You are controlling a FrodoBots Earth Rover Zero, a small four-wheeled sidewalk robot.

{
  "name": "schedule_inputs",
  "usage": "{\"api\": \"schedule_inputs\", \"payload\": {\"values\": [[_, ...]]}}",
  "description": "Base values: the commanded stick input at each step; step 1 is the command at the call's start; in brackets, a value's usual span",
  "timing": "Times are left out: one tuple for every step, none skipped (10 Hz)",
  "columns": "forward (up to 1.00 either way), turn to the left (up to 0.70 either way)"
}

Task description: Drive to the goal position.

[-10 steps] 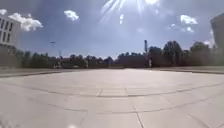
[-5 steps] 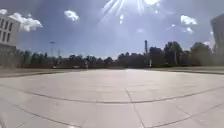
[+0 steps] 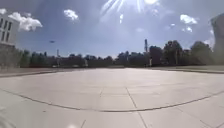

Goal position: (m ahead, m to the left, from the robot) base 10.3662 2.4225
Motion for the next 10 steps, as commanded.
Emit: {"api": "schedule_inputs", "payload": {"values": [[0.7, 0.01], [0.7, 0.01], [0.7, 0.01], [0.7, 0.01], [0.7, 0.01], [0.7, 0.01], [0.7, 0.01], [0.7, 0.01], [0.7, 0.01], [0.7, 0.01]]}}
